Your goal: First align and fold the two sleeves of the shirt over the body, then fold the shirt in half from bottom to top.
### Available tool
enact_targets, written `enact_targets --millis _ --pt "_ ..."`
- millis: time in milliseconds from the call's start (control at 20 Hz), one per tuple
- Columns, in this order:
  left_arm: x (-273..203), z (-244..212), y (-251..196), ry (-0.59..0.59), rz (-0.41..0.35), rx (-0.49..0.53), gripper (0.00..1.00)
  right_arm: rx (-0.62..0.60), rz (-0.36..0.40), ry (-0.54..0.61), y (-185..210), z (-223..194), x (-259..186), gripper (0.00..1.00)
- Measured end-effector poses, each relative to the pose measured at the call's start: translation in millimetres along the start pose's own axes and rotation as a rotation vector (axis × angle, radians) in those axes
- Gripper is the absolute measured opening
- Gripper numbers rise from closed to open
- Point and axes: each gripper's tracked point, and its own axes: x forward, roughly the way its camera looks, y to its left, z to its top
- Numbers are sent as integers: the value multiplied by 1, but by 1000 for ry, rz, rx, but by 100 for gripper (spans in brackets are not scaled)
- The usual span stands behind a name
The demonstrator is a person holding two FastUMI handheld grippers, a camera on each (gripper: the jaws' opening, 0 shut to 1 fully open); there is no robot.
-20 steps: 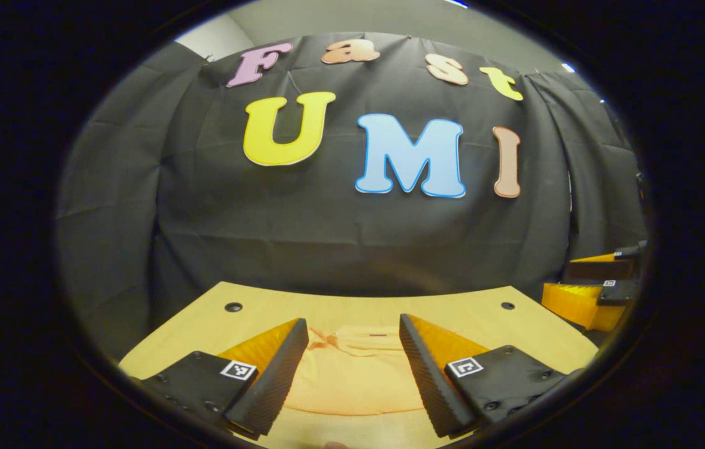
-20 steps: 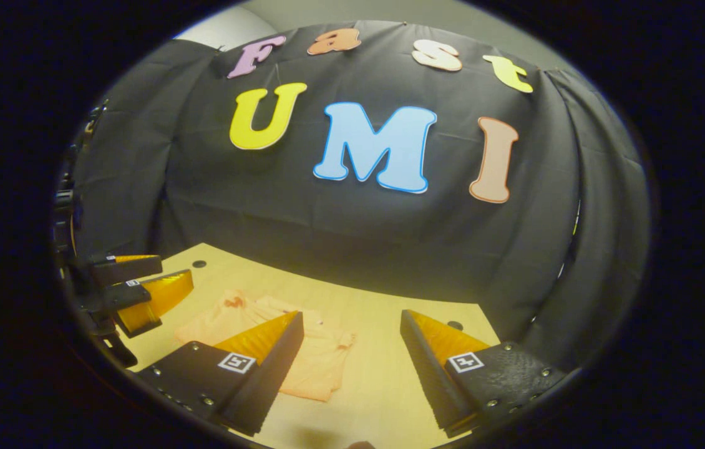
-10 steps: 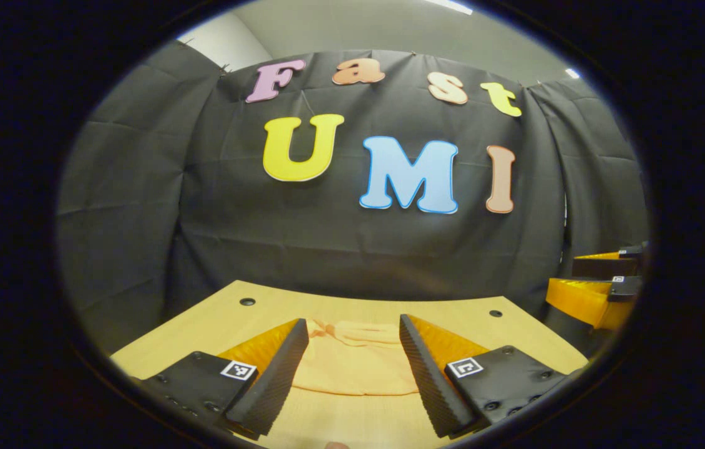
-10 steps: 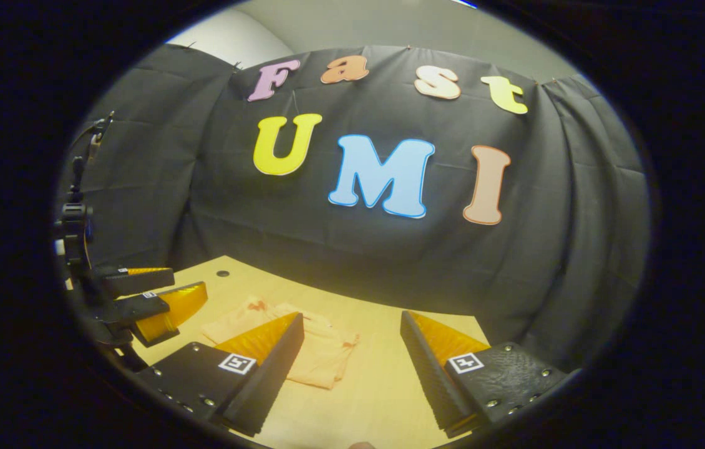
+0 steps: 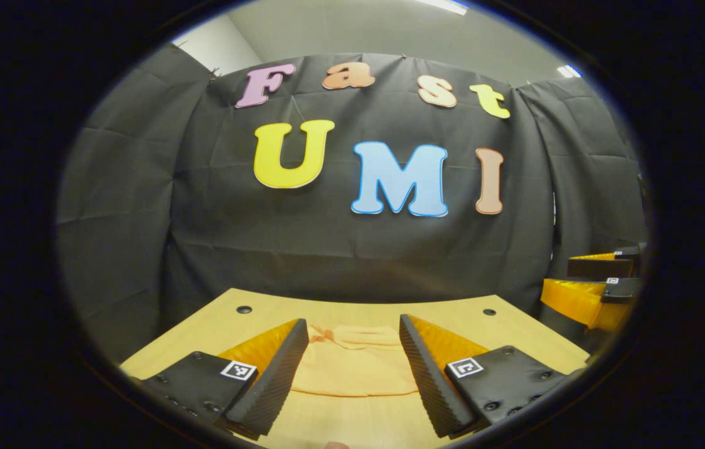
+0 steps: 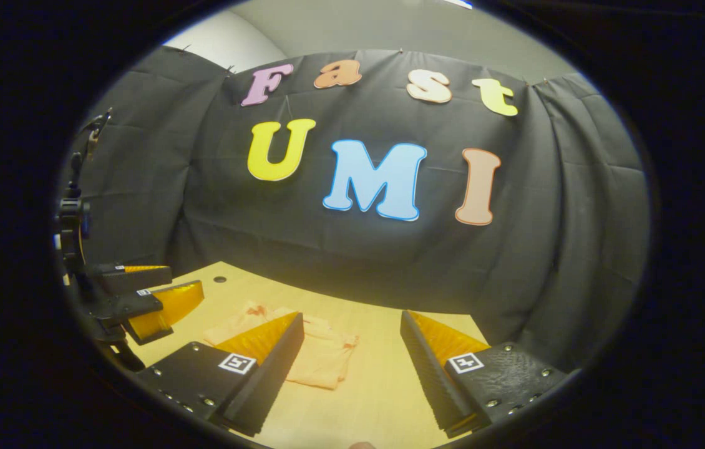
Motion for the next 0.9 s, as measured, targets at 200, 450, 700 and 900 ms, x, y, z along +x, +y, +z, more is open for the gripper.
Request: enact_targets --millis 200,450,700,900 --pt "-5 6 4 -7 -7 -3 94 7 -4 -13 6 5 -5 96" --pt "-19 23 6 -45 8 26 94 11 8 -61 11 21 -8 96" --pt "-29 31 -2 -65 6 41 94 23 4 -85 6 28 -14 98" --pt "-39 35 -7 -76 12 26 94 41 -2 -98 -2 33 -15 98"
